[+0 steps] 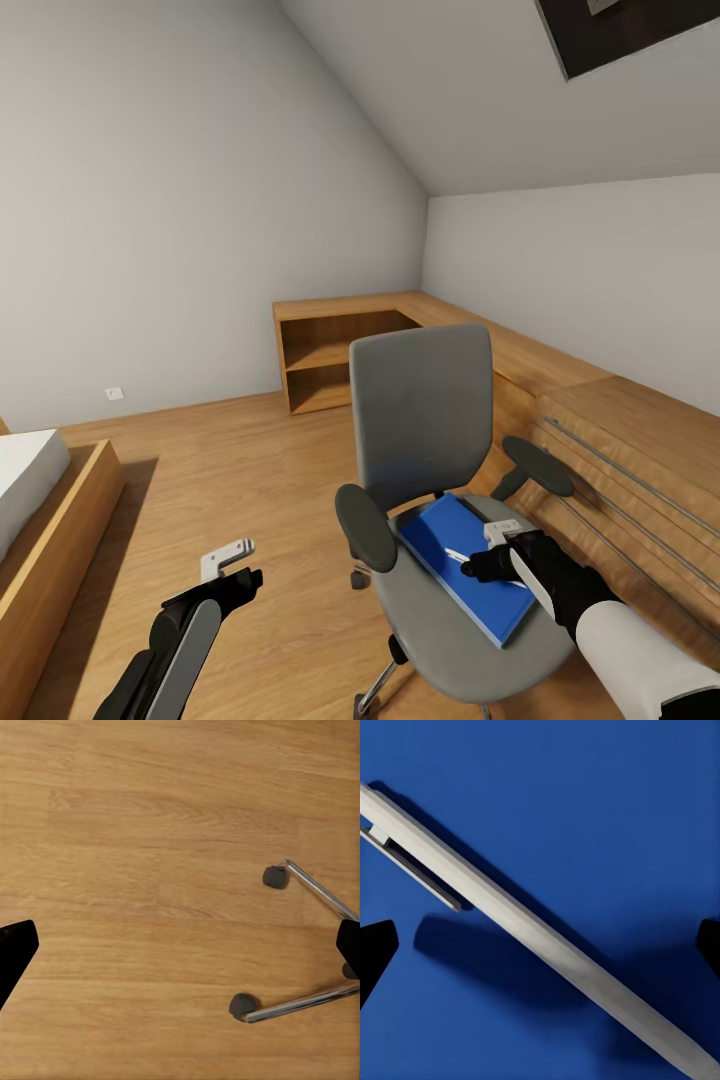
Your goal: In the bedroom, organize the workspace by keeping the computer under the desk, ensuring the monitor is on the desk, placing the keyboard on the desk next to the monitor, placing the mouse on the desk next to the keyboard, moving the folder from the swivel chair onto the desk next to the mouse, stacking the notebook on top of the folder with the pen on top of the notebook, and positioning the swivel chair next to the desk.
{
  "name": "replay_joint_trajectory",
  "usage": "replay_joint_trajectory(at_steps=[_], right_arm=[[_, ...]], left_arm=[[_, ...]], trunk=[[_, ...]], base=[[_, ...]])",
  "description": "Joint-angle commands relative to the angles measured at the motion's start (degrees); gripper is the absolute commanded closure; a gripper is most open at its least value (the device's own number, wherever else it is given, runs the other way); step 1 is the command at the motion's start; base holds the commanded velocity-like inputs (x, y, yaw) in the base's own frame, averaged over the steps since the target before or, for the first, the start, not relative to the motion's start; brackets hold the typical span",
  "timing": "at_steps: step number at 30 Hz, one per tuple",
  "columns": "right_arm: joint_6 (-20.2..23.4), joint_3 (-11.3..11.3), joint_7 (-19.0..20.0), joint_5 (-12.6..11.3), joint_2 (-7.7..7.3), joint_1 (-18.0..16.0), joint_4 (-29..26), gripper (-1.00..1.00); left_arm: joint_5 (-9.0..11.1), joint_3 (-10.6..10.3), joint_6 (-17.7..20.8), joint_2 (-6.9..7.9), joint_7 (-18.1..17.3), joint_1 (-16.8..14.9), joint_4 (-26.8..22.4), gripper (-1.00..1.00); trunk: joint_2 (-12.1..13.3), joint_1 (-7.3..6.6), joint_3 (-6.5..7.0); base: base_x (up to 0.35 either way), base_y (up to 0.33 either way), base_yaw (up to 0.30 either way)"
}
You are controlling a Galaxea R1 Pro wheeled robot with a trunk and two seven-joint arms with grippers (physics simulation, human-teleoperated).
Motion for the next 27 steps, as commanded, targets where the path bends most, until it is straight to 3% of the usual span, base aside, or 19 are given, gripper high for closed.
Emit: replay_joint_trajectory(at_steps=[1,5,6,27], right_arm=[[0.26,0.42,-0.12,-0.58,-0.09,-0.04,-0.09,-1.00],[0.26,0.42,-0.06,-0.58,-0.09,-0.04,-0.09,-1.00],[0.26,0.42,-0.07,-0.60,-0.09,-0.04,-0.09,1.00],[0.27,0.42,-0.03,-0.58,-0.09,-0.04,-0.09,1.00]], left_arm=[[0.60,-0.05,0.08,0.00,0.58,-0.04,-0.07,-1.00],[0.60,-0.05,0.07,-0.01,0.58,-0.04,-0.07,-1.00],[0.60,-0.05,0.08,-0.01,0.58,-0.04,-0.07,-1.00],[0.69,-0.05,0.11,-0.01,0.58,-0.04,-0.07,-1.00]], trunk=[[-0.03,-0.01,-0.06],[-0.03,-0.01,-0.06],[-0.03,-0.01,-0.06],[-0.03,-0.01,-0.06]], base=[[0.000,0.000,0.000],[0.000,0.000,0.000],[0.000,0.000,0.000],[0.000,0.000,0.000]])
